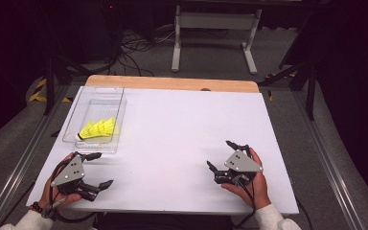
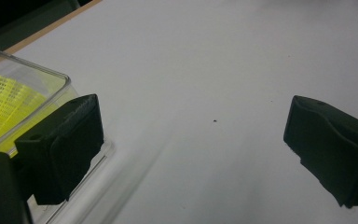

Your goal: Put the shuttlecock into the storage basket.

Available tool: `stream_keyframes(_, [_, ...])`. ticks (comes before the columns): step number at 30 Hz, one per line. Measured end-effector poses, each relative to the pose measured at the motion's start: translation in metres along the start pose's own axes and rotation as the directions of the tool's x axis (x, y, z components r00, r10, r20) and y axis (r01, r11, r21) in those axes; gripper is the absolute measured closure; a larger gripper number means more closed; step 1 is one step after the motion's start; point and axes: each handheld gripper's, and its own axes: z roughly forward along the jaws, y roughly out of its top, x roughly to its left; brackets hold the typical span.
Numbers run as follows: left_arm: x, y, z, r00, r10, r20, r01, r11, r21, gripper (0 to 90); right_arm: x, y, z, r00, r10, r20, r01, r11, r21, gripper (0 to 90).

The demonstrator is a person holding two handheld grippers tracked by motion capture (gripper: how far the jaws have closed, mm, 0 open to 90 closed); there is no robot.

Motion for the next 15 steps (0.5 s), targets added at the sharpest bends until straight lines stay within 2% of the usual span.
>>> stream_keyframes(15, [0.002, 0.002, 0.002, 0.9999, -0.011, -0.007, 0.011, 0.9997, -0.021, 5.3, 0.013, -0.015, -0.015, 0.9999, 0.008, -0.013, -0.008, 1.0, 0.018, 11.4])
